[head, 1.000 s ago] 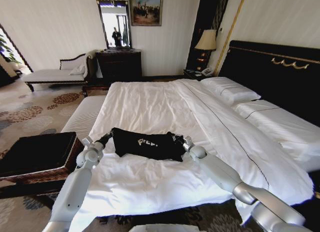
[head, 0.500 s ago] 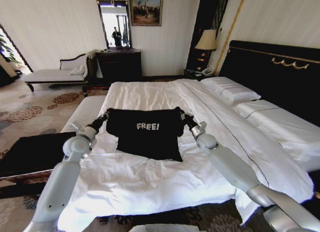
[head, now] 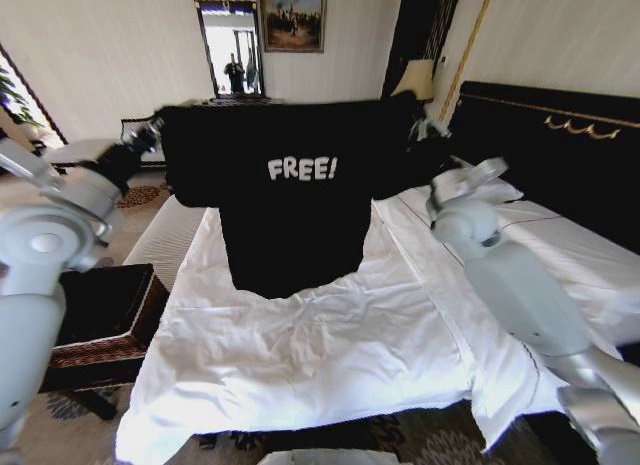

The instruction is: Fold the clothes on the bed and place them into the basket.

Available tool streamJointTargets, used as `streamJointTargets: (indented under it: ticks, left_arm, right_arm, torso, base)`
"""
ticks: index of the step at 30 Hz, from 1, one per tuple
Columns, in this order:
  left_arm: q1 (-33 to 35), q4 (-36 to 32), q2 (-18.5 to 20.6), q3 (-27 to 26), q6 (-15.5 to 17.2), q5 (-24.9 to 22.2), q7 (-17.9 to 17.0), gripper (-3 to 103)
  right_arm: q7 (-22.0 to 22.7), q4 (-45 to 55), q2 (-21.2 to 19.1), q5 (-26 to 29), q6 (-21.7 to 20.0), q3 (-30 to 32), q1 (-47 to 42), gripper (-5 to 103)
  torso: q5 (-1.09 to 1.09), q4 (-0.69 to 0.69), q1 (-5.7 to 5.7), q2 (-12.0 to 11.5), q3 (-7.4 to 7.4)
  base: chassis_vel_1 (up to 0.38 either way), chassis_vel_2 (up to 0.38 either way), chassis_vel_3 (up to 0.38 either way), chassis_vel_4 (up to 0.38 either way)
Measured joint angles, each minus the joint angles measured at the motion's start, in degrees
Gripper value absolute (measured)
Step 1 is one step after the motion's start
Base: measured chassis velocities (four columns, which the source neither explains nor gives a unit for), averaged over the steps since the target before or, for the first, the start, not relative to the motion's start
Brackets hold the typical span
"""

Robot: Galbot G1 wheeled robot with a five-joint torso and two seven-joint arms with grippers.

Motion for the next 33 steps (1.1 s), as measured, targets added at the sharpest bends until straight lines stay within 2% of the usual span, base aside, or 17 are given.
streamJointTargets:
  ticks: [4,6,8,10,12,13,15,17,19,21,22,25,28,29,30,32,33]
  left_arm:
    - [7.3,-6.8,2.6,-5.4,0.0,-1.1,0.2,0]
    - [8.6,-7.7,2.7,-6.2,0.0,-1.1,0.3,0]
    - [17.6,-13.4,2.5,-11.6,0.4,-1.5,0.7,0]
    - [21.7,-17.2,1.6,-15.1,0.7,-3.0,0.5,0]
    - [22.0,-17.6,1.5,-15.6,0.8,-3.3,0.4,0]
    - [24.1,-20.1,0.8,-21.1,1.0,-7.7,-1.2,0]
    - [25.0,-20.8,1.3,-28.8,1.0,-15.8,-3.7,0]
    - [25.2,-20.8,1.6,-31.1,1.0,-18.1,-4.1,0]
    - [25.8,-20.8,4.3,-41.2,1.0,-27.6,-5.5,0]
    - [25.5,-20.7,7.2,-48.7,0.9,-34.2,-6.3,0]
    - [25.5,-20.7,7.2,-48.7,0.9,-34.2,-6.3,0]
    - [24.1,-20.6,12.1,-54.6,2.1,-40.9,-8.2,0]
    - [23.7,-20.6,13.0,-53.1,4.4,-41.2,-9.4,0]
    - [23.6,-20.5,12.8,-50.7,6.1,-39.7,-10.0,0]
    - [24.7,-20.4,11.3,-43.3,9.9,-33.6,-10.6,0]
    - [26.3,-20.0,8.9,-35.2,13.3,-25.7,-10.5,0]
    - [26.3,-20.0,8.9,-35.2,13.3,-25.7,-10.5,0]
  right_arm:
    - [-0.2,8.7,-5.1,0.4,-0.9,8.2,-10.3,0]
    - [-0.2,9.6,-5.4,0.2,-1.0,9.1,-11.8,0]
    - [-0.1,15.6,-6.8,-1.2,-1.2,14.4,-22.6,0]
    - [0.1,20.2,-7.1,-2.0,-2.1,20.2,-31.3,0]
    - [0.2,20.9,-7.1,-2.1,-2.2,21.0,-32.3,0]
    - [1.0,24.6,-7.1,-1.8,-3.3,25.7,-37.1,0]
    - [2.6,28.5,-7.5,0.8,-6.1,31.8,-39.0,0]
    - [3.3,29.8,-7.9,2.3,-7.1,33.9,-39.1,0]
    - [6.5,33.3,-10.3,10.7,-11.6,42.0,-38.3,0]
    - [9.2,33.9,-13.1,18.7,-14.6,48.7,-36.7,0]
    - [9.2,33.9,-13.1,18.7,-14.6,48.7,-36.7,0]
    - [13.4,33.9,-17.9,24.9,-18.1,55.4,-33.8,0]
    - [15.0,33.8,-19.0,24.9,-19.6,54.7,-33.0,0]
    - [15.8,33.7,-19.1,24.4,-20.5,53.2,-33.1,0]
    - [17.8,33.4,-17.5,22.7,-23.9,47.0,-33.9,0]
    - [19.2,32.1,-15.4,20.1,-26.1,39.9,-34.0,0]
    - [19.2,32.1,-15.4,20.1,-26.1,39.9,-34.0,0]
  torso:
    - [0.0,0.0,0.0,0.0,0.0]
    - [0.0,0.0,0.0,0.0,0.0]
    - [-0.01,0.06,0.0,0.0,0.0]
    - [0.01,0.04,-0.01,0.0,0.0]
    - [0.0,0.03,0.0,0.0,0.0]
    - [0.0,-0.01,-0.01,0.0,0.0]
    - [0.02,0.0,-0.01,0.0,-0.01]
    - [0.02,0.02,-0.01,0.0,-0.01]
    - [-0.03,0.03,-0.01,0.0,0.0]
    - [-0.01,0.05,0.0,0.0,0.0]
    - [-0.01,0.05,0.0,0.0,0.0]
    - [0.0,0.02,-0.01,0.0,-0.01]
    - [0.02,0.01,-0.01,0.0,-0.01]
    - [0.01,0.01,-0.02,0.0,-0.01]
    - [0.01,0.0,-0.01,0.0,0.0]
    - [-0.04,0.01,0.0,0.0,0.01]
    - [-0.04,0.01,0.0,0.0,0.01]
  base:
    - [0.0,0.0,0.0,0.0]
    - [0.0,0.0,0.0,0.0]
    - [0.0,0.0,0.0,0.0]
    - [0.0,0.0,0.0,0.0]
    - [0.0,0.0,0.0,0.0]
    - [0.0,0.0,0.0,0.0]
    - [0.0,0.0,0.0,0.0]
    - [0.0,0.0,0.0,0.0]
    - [0.0,0.0,0.0,0.0]
    - [0.0,0.0,0.0,0.0]
    - [0.0,0.0,0.0,0.0]
    - [0.0,0.0,0.0,0.0]
    - [0.0,0.0,0.0,0.0]
    - [0.0,0.0,0.0,0.0]
    - [0.0,0.0,0.0,0.0]
    - [0.0,0.0,0.0,0.0]
    - [0.0,0.0,0.0,0.0]
